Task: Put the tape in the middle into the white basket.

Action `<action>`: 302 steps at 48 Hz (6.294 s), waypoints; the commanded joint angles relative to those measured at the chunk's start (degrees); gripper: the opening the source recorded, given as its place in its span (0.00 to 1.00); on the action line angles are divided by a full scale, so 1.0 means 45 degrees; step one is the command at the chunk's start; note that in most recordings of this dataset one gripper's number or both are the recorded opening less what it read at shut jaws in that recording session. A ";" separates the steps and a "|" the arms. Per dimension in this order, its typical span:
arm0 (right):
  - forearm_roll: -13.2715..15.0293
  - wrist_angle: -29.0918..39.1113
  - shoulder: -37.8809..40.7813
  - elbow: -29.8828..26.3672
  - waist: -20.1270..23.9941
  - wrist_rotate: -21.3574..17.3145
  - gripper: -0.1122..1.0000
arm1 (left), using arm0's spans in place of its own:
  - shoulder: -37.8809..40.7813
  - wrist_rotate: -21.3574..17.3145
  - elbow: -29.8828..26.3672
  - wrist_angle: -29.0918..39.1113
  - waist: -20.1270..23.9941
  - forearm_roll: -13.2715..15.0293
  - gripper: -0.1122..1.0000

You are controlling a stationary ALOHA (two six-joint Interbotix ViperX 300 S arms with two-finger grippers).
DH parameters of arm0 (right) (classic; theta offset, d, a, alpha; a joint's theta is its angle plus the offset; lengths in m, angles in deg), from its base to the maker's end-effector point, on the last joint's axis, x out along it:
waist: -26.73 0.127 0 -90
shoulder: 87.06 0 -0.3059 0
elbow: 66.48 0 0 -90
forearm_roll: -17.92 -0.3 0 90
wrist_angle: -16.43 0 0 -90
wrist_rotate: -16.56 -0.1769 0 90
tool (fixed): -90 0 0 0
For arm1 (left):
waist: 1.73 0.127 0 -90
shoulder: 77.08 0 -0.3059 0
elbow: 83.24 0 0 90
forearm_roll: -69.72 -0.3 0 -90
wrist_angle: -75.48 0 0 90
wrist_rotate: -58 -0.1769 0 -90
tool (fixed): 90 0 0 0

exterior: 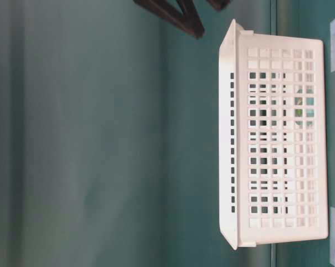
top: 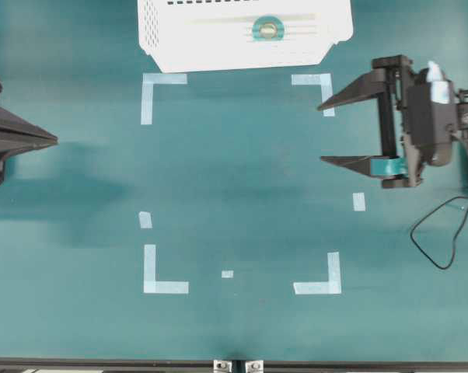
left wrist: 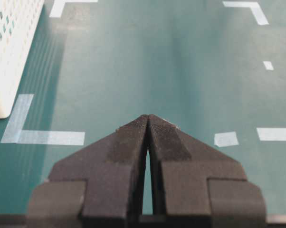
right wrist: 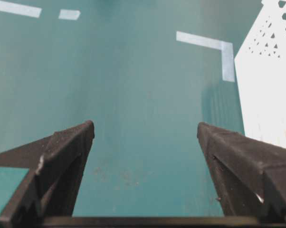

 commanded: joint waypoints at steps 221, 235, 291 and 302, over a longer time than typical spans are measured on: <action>0.0840 0.0156 -0.8574 0.6816 0.0039 -0.2539 0.95 | 0.0098 -0.0137 -0.0195 -0.0117 -0.0020 0.0000 0.00; 0.0840 0.0156 -0.8574 0.6855 0.0039 -0.2520 0.95 | 0.0098 -0.0137 -0.0195 -0.0117 -0.0020 0.0000 0.00; 0.0977 -0.0156 -0.8574 0.7012 0.0039 -0.2441 0.96 | 0.0098 -0.0137 -0.0156 -0.0117 -0.0020 0.0000 0.00; 0.0977 -0.0156 -0.8574 0.7012 0.0039 -0.2383 0.96 | 0.0098 -0.0137 -0.0156 -0.0117 -0.0020 0.0000 0.00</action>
